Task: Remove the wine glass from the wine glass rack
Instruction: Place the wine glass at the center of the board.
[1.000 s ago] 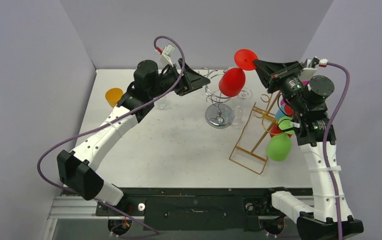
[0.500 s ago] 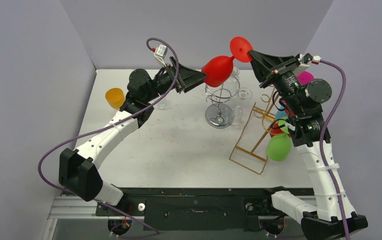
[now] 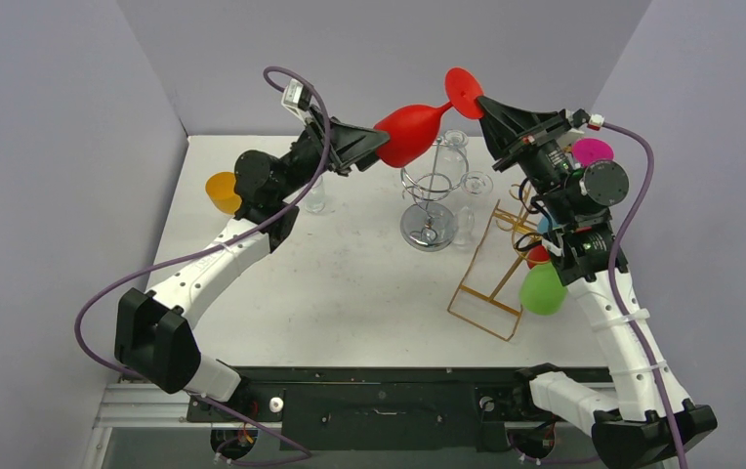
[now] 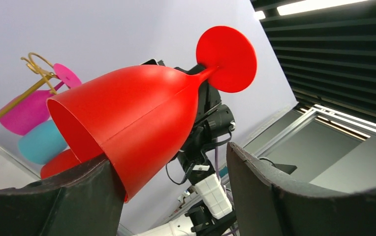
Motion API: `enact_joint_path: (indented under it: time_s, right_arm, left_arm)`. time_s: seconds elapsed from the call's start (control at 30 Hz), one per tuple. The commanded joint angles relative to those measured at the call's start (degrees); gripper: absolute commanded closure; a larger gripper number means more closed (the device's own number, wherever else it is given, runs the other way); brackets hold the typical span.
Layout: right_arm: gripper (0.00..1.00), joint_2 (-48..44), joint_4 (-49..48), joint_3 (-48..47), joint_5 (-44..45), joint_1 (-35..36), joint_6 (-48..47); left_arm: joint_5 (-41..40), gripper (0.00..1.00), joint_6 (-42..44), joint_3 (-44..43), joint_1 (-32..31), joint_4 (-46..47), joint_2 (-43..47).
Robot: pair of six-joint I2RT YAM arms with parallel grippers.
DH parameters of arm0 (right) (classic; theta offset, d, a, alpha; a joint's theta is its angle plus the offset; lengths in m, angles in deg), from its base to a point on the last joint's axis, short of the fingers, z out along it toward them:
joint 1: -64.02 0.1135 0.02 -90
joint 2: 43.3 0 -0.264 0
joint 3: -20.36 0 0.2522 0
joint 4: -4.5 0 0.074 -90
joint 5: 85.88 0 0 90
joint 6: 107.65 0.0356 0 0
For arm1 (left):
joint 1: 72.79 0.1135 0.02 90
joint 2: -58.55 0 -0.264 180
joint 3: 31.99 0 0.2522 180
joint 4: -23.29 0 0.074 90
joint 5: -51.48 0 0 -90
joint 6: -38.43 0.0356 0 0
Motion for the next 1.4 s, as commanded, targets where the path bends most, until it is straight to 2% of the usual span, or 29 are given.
enact_joint_path:
  time_s: [0.0, 0.3, 0.47, 0.57, 0.63, 0.67, 0.7, 0.73, 0.77, 0.8, 0.83, 0.9, 0.97, 1.07, 1.13, 1.17, 1.2, 1.37]
  right_arm:
    - [1.0, -0.78, -4.74, 1.46, 1.5, 0.43, 1.43]
    - [1.0, -1.26, -6.5, 4.14, 1.82, 0.49, 2.24]
    - [1.0, -1.47, -6.92, 5.19, 1.67, 0.49, 2.11]
    - [1.0, -1.72, -6.33, 5.93, 1.54, 0.34, 1.1]
    - [1.0, -1.89, -4.52, 5.85, 1.17, -0.04, -0.8]
    - [0.97, -2.05, -3.42, 5.43, 0.87, -0.41, -1.66]
    - [0.94, -2.27, -0.96, 5.04, 0.69, -0.62, -4.18]
    - [0.83, -2.36, 0.73, 3.64, 0.18, -1.15, -5.85]
    - [0.76, -2.33, 4.8, 2.74, -0.1, -1.48, -9.43]
    - [0.64, -2.26, 7.09, 0.5, -0.46, -2.29, -11.59]
    - [0.58, -1.99, 11.66, -0.68, -0.68, -2.79, -15.41]
    - [0.38, -1.45, 17.93, -4.42, -1.03, -4.52, -21.25]
    - [0.29, -0.71, 24.36, -8.51, -0.73, -5.12, -27.15]
    - [0.22, 1.27, 34.58, -15.82, 0.18, -5.29, -36.94]
    - [0.2, 2.66, 39.97, -20.34, -0.05, -5.31, -42.34]
    - [0.2, 4.07, 42.07, -23.51, -0.04, -5.14, -44.13]
    - [0.2, 4.63, 45.67, -24.86, 0.41, -5.05, -47.45]
    - [0.2, 6.04, 52.41, -29.76, 3.89, -4.39, -54.97]
  left_arm:
    - [0.94, 0.37, -5.96, 0.17, 0.05, 12.06, 1.92]
    - [0.34, 0.57, -10.51, -1.19, -0.65, 15.28, 2.21]
    - [0.39, 0.77, -11.25, -1.31, -0.91, 15.51, 2.18]
    - [0.63, 0.93, -11.58, -1.27, -0.91, 15.02, 2.24]
    - [1.13, 1.0, -11.12, -1.5, -0.85, 13.31, 2.59]
    - [1.55, 1.0, -9.94, -1.72, -0.77, 12.43, 3.2]
    - [1.74, 1.0, -8.89, -1.85, -0.57, 9.8, 3.62]
    - [1.99, 1.0, -6.15, -2.34, -0.48, 7.86, 4.82]
    - [2.09, 1.0, -4.45, -2.68, -0.3, 2.72, 5.49]
    - [2.12, 1.0, -0.65, -3.29, -0.17, 0.2, 6.94]
    - [1.76, 1.0, 3.23, -3.65, 0.13, -5.5, 7.73]
    - [0.82, 1.0, 8.89, -5.14, 0.54, -15.05, 9.69]
    - [-0.38, 1.0, 13.88, -6.73, 1.02, -23.49, 11.4]
    - [-2.69, 1.0, 20.09, -9.75, 1.57, -35.58, 13.57]
    - [-5.15, 1.0, 25.18, -11.94, 2.01, -49.95, 14.22]
    - [-7.31, 1.0, 28.67, -12.67, 2.3, -53.25, 14.55]
    - [-8.75, 1.0, 30.36, -14.38, 2.4, -60.3, 14.61]
    - [-22.08, 1.0, 42.32, -20.37, 2.9, -80.49, 14.81]
